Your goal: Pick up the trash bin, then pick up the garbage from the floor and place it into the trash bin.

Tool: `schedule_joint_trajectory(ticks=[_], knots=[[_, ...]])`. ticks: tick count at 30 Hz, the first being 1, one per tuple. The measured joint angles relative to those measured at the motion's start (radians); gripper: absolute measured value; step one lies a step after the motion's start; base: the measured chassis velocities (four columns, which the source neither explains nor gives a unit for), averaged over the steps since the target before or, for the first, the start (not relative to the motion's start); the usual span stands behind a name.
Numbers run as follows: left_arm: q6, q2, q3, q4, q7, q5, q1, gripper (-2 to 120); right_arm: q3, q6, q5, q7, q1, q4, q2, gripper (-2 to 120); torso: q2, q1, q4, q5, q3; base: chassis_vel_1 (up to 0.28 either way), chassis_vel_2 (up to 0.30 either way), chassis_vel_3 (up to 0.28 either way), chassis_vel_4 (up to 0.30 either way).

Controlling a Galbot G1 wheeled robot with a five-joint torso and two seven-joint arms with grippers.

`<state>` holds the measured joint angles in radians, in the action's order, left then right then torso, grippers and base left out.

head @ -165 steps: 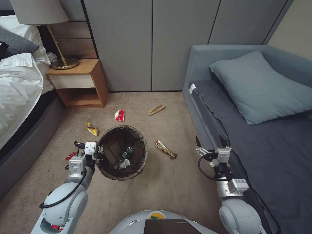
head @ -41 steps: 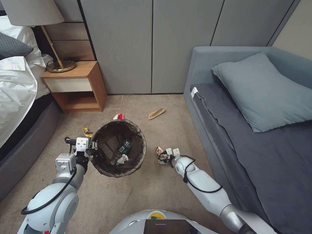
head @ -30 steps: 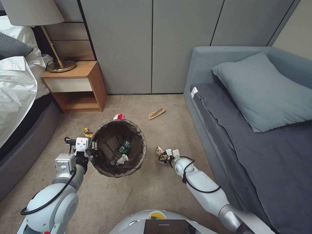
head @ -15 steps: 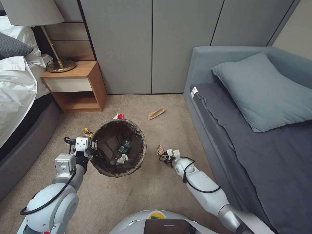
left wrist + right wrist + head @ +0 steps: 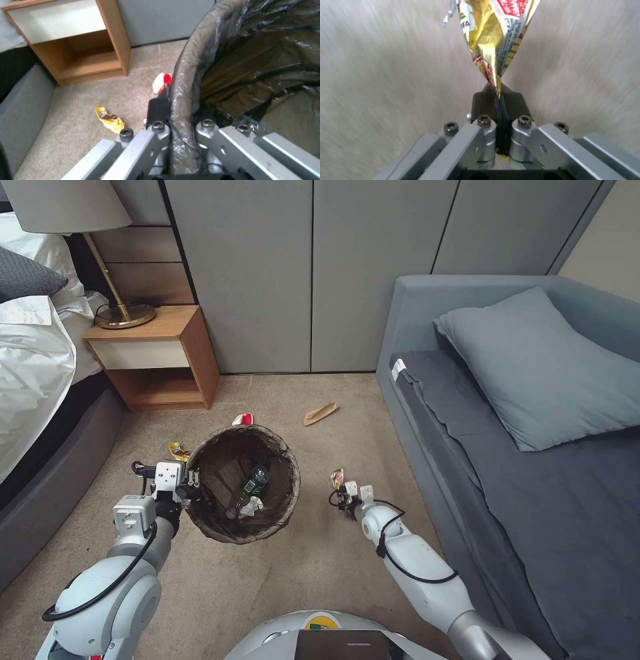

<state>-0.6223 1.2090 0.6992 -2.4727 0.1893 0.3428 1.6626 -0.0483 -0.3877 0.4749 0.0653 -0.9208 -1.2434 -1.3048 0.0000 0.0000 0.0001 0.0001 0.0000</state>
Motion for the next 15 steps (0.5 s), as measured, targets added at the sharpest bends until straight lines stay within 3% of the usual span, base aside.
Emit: schedule_joint_trajectory(ticks=[6,7,13,15], knots=[[0.0,-0.004,-0.006,0.007,0.0,0.002,-0.001,3,-0.055,-0.007,0.025,0.068,-0.074,-0.267,0.051,0,0.0,0.0,-0.0002,0.0,0.0,0.0,0.0,0.0,0.0],[0.0,-0.004,-0.006,0.007,0.0,0.002,-0.001,3,-0.055,-0.007,0.025,0.068,-0.074,-0.267,0.051,0,0.0,0.0,-0.0002,0.0,0.0,0.0,0.0,0.0,0.0],[-0.002,-0.011,-0.014,0.02,-0.001,0.007,-0.003,3,-0.108,-0.041,0.086,0.132,-0.117,-0.568,0.093,0,0.0,0.0,0.0,-0.0002,0.0,0.0,0.0,0.0,0.0],[-0.003,-0.013,-0.016,0.023,-0.002,0.008,-0.004,3,-0.114,-0.044,0.09,0.135,-0.122,-0.597,0.095,0,0.0,0.0,0.0,-0.0001,0.0,0.0,0.0,0.0,0.0]])
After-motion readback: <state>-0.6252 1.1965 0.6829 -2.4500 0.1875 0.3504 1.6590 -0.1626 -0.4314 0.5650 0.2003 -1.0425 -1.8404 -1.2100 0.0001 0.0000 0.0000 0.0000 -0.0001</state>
